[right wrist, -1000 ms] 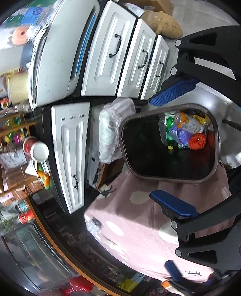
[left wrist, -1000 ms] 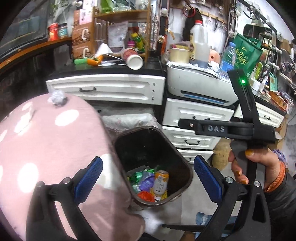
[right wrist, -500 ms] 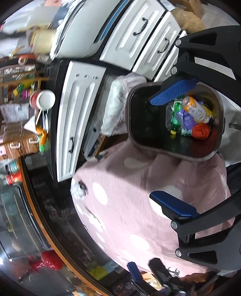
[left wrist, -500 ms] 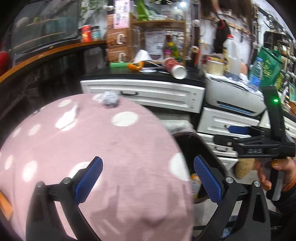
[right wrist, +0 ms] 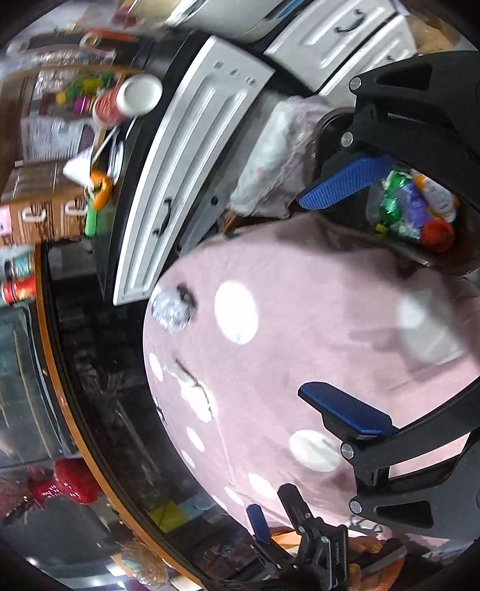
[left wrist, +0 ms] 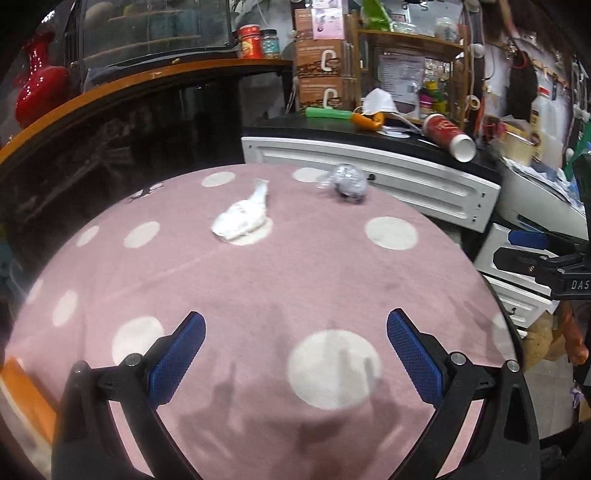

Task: Collect trash
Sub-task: 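Move both tools back over the table toward the tissue and plastic bag, then grasp the clear plastic bag with the right tool while the left tool grasps the white tissue, then carry the plastic bag into the bin and open the right tool while the left tool carries the tissue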

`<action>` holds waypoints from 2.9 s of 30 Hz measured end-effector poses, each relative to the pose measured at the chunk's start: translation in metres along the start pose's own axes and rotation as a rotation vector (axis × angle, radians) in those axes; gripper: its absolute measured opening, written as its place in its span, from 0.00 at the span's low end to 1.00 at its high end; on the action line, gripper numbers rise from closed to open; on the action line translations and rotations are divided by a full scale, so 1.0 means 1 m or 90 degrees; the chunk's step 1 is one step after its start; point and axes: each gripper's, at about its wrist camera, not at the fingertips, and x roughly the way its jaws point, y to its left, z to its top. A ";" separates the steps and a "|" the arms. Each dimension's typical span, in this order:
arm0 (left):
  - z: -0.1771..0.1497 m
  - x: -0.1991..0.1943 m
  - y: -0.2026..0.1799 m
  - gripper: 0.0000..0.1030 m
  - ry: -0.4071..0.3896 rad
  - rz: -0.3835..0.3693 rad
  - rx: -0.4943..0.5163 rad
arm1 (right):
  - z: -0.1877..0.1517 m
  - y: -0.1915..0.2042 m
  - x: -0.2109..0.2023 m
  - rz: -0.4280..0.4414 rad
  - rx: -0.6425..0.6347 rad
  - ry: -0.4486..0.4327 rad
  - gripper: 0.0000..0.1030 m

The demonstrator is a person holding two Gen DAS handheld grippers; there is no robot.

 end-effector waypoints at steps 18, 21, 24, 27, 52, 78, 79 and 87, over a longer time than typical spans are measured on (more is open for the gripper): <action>0.082 0.129 0.065 0.95 0.068 -0.002 -0.027 | 0.123 0.036 0.148 -0.036 -0.145 0.060 0.90; 0.089 0.146 0.064 0.95 0.084 -0.004 -0.022 | 0.130 0.033 0.166 -0.038 -0.145 0.083 0.82; 0.091 0.159 0.059 0.95 0.101 -0.006 -0.011 | 0.132 0.031 0.182 -0.042 -0.147 0.107 0.66; 0.091 0.164 0.057 0.88 0.104 0.006 -0.006 | 0.131 0.031 0.188 -0.046 -0.147 0.111 0.54; 0.065 0.087 0.031 0.17 0.022 0.024 -0.065 | 0.083 0.045 0.093 0.010 -0.127 0.035 0.41; -0.018 -0.034 -0.035 0.17 -0.051 -0.037 -0.049 | -0.035 0.039 -0.042 0.018 -0.114 -0.019 0.41; -0.019 -0.037 -0.038 0.17 -0.054 -0.040 -0.047 | -0.039 0.037 -0.046 0.016 -0.109 -0.020 0.41; -0.028 -0.065 -0.075 0.17 -0.087 -0.079 -0.023 | -0.065 0.007 -0.072 -0.012 -0.077 -0.014 0.41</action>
